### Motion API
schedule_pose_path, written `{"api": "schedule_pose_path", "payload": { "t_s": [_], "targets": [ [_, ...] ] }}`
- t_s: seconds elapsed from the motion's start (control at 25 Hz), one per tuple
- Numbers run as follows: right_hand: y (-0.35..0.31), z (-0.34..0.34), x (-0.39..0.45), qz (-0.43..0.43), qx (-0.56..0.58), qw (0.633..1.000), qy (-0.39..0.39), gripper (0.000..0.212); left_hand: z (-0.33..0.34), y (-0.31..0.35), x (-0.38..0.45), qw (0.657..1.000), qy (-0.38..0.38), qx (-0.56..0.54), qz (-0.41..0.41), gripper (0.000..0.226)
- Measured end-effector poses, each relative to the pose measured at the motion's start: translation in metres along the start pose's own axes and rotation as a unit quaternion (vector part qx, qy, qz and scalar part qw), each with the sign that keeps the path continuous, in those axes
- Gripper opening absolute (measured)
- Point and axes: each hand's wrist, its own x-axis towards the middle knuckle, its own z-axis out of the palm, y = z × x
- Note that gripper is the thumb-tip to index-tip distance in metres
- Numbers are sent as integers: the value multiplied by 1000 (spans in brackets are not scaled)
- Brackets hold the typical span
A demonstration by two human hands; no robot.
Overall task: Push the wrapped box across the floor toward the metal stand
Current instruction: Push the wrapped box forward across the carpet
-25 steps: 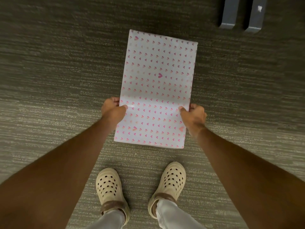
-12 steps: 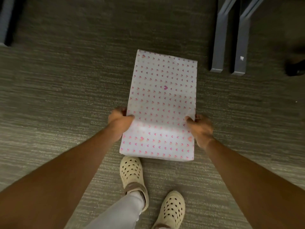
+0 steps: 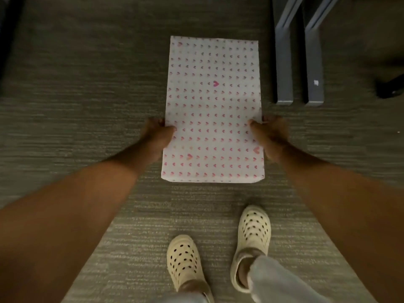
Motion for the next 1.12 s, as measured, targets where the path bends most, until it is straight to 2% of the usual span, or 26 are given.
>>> {"api": "schedule_pose_path", "payload": {
  "t_s": [0.16,0.28,0.4,0.48,0.6,0.88,1.12],
  "targets": [
    [-18,6,60,-15,-24,999,41,44,20,18,58,1000,22,13,-6,14],
    [-26,9,103,-30,-60,995,73,44,36,32,96,1000,14,8,-12,7],
    [-36,11,143,-40,-69,993,91,39,50,46,133,1000,24,4,-11,33],
    [-42,12,166,-47,-61,993,94,37,58,55,153,1000,27,8,-14,41],
    [-52,12,195,-60,-70,991,94,23,67,64,180,999,31,10,-10,35],
    [-69,26,227,-71,-76,989,103,29,69,75,222,997,71,26,-16,38],
    [-72,34,229,-64,-61,991,97,33,65,70,233,996,87,26,-18,30]
  ]
}}
